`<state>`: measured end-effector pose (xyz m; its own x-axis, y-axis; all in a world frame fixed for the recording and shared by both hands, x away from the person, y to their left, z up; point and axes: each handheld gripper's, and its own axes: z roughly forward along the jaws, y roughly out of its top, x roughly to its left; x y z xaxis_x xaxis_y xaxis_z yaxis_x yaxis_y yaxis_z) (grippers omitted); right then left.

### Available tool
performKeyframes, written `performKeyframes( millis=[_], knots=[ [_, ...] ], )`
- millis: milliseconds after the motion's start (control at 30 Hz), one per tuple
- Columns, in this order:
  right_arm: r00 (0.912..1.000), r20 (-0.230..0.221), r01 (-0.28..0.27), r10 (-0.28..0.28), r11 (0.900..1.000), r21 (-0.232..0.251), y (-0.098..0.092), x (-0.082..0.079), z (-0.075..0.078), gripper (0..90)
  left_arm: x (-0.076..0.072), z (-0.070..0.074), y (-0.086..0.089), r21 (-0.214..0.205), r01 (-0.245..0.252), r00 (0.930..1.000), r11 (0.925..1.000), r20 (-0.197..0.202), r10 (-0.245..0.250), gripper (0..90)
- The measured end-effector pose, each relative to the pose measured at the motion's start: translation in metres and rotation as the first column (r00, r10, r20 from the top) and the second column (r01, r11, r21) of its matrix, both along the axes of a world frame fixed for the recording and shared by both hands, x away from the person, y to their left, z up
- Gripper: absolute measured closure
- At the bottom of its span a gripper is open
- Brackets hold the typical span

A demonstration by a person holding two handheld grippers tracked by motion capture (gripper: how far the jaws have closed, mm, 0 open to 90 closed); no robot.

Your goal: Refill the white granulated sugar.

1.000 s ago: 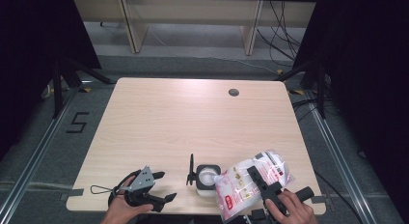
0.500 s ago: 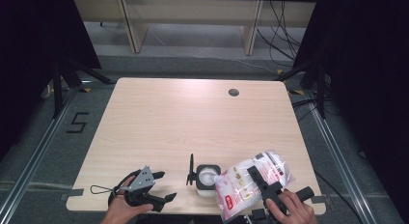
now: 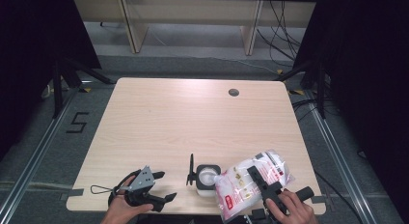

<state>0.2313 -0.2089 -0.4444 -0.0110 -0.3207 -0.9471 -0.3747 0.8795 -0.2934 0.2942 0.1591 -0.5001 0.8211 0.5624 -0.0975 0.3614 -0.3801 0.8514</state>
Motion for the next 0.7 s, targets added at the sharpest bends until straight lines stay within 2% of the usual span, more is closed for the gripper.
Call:
performKeyframes(
  millis=[33, 67, 100, 133, 167, 233, 267, 300, 367, 400, 533, 567, 600, 700],
  knots=[
    [0.9999, -0.009, -0.008, 0.008, 0.9996, 0.028, -0.0011, 0.0009, -0.0023, 61.0, -0.0003, 0.0001, 0.0000, 0.002, 0.000, 1.0000, 1.0000, -0.004, 0.000, 17.3],
    [1.0000, -0.005, -0.004, 0.004, 1.0000, 0.008, -0.0005, 0.0004, -0.0003, 61.1, -0.0002, 0.0003, 0.0002, 0.006, 0.001, 1.0000, 1.0000, -0.006, -0.001, 17.3],
    [0.9998, 0.015, -0.015, 0.015, 0.9998, 0.014, -0.0009, 0.0010, -0.0010, 61.1, 0.0002, 0.0000, 0.0004, 0.007, -0.001, 1.0000, 1.0000, 0.002, 0.001, 17.3],
    [0.9997, 0.008, -0.022, 0.022, 0.9997, 0.013, -0.0007, 0.0017, -0.0007, 61.1, 0.0007, 0.0005, 0.0014, 0.021, 0.001, 0.9999, 0.9998, 0.011, -0.001, 17.3],
    [0.9997, 0.006, -0.022, 0.022, 0.9997, 0.013, -0.0009, 0.0017, -0.0007, 61.1, -0.0003, 0.0003, 0.0003, 0.000, -0.002, 1.0000, 1.0000, 0.003, 0.002, 17.3],
    [0.9999, -0.009, -0.012, 0.012, 0.9998, 0.018, -0.0015, 0.0018, -0.0007, 61.2, -0.0003, 0.0004, 0.0006, 0.002, -0.002, 1.0000, 1.0000, 0.005, 0.002, 17.4],
    [0.9998, 0.001, -0.018, 0.018, 0.9998, 0.008, -0.0014, 0.0017, 0.0008, 61.2, -0.0003, 0.0003, 0.0006, 0.001, -0.002, 1.0000, 1.0000, 0.003, 0.002, 17.3],
    [0.9998, -0.012, -0.013, 0.013, 0.9994, 0.032, -0.0025, 0.0020, -0.0011, 61.3, 0.0000, 0.0006, 0.0010, 0.004, -0.001, 1.0000, 1.0000, 0.008, 0.001, 17.4],
    [0.9997, -0.020, -0.015, 0.016, 0.9993, 0.033, -0.0029, 0.0026, -0.0008, 61.3, -0.0005, 0.0012, 0.0011, 0.009, -0.003, 0.9999, 1.0000, 0.010, 0.003, 17.3],
    [0.9995, -0.005, -0.031, 0.031, 0.9992, 0.026, -0.0027, 0.0031, -0.0005, 61.3, -0.0005, 0.0011, 0.0011, 0.009, -0.004, 0.9999, 1.0000, 0.011, 0.004, 17.3],
    [0.9996, -0.021, -0.020, 0.021, 0.9990, 0.040, -0.0041, 0.0040, -0.0012, 61.4, -0.0005, 0.0012, 0.0011, 0.009, -0.003, 0.9999, 1.0000, 0.010, 0.003, 17.3],
    [0.9996, -0.019, -0.020, 0.021, 0.9982, 0.056, -0.0052, 0.0043, -0.0024, 61.4, -0.0004, 0.0014, 0.0015, 0.015, -0.003, 0.9999, 0.9999, 0.012, 0.003, 17.3],
    [0.9995, -0.030, -0.011, 0.013, 0.9990, 0.042, -0.0049, 0.0040, -0.0008, 61.4, -0.0004, 0.0013, 0.0014, 0.015, -0.003, 0.9999, 0.9999, 0.012, 0.003, 17.3],
    [0.9993, -0.027, -0.024, 0.026, 0.9979, 0.060, -0.0057, 0.0052, 0.0003, 61.5, -0.0004, 0.0012, 0.0012, 0.009, -0.004, 0.9999, 1.0000, 0.010, 0.004, 17.3]
  ],
)
